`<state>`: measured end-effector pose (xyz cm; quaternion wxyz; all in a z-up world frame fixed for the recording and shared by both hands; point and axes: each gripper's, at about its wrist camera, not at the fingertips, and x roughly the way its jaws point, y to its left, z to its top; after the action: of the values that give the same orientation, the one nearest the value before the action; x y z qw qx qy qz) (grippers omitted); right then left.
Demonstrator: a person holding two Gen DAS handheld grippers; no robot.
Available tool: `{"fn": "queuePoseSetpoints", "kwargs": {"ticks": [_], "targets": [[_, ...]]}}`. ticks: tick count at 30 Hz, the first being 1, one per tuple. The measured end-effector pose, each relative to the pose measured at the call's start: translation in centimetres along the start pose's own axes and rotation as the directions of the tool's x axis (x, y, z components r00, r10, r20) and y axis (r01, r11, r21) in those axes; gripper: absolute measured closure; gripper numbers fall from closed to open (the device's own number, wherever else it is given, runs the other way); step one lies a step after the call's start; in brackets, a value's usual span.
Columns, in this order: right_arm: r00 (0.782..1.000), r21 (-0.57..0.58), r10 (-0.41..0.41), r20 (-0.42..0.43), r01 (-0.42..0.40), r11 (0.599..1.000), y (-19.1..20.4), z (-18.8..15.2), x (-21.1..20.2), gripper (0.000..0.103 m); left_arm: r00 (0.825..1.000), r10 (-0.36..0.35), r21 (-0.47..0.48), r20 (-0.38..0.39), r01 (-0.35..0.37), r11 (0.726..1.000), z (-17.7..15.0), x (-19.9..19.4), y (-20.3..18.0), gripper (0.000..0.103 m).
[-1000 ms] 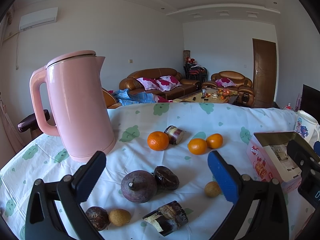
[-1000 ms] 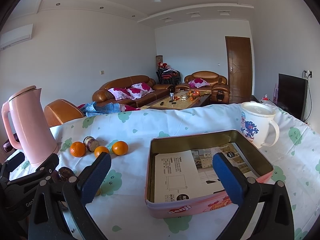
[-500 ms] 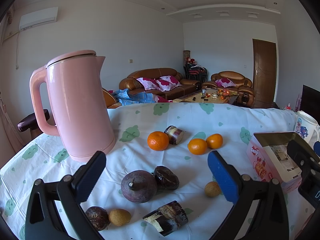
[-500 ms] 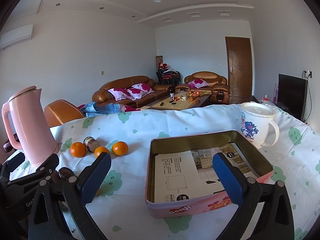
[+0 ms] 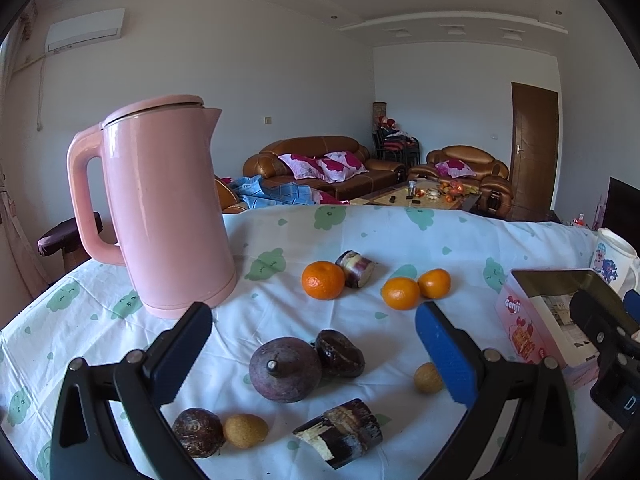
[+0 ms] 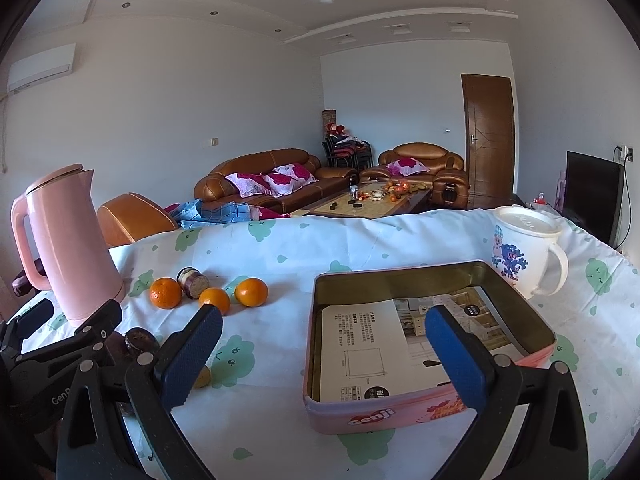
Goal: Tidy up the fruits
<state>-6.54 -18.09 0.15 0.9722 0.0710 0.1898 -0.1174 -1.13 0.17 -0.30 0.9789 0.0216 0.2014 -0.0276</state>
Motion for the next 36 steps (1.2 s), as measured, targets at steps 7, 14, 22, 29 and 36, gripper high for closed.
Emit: {"fn": "queuePoseSetpoints", "kwargs": {"ticks": [7,14,22,29,36], "targets": [[1.0,-0.002,0.028,0.001,-0.028,1.0,0.1,-0.1,0.0,0.001,1.0,0.02,-0.018,-0.006,-0.021,1.0,-0.1,-0.6,0.5,0.0],[0.999,-0.028,0.053,-0.002,-0.053,0.998,0.7,-0.2,0.0,0.001,0.998,0.044,-0.034,-0.035,-0.045,0.998,-0.5,-1.4,1.4,0.0],[0.987,-0.038,0.156,-0.041,-0.157,0.987,1.2,-0.4,0.4,0.001,0.992,0.054,-0.031,-0.113,-0.058,0.998,-1.4,-3.5,5.1,0.0],[0.924,-0.058,0.344,-0.168,-0.358,0.932,3.8,-1.3,1.1,0.009,0.972,0.131,-0.067,-0.195,-0.147,0.987,-3.0,-5.5,12.8,0.0],[0.836,-0.17,0.427,-0.344,-0.503,0.848,11.3,-3.3,1.4,0.013,0.959,0.112,-0.057,-0.261,-0.131,0.99,-4.6,-5.1,15.1,0.008]]}}
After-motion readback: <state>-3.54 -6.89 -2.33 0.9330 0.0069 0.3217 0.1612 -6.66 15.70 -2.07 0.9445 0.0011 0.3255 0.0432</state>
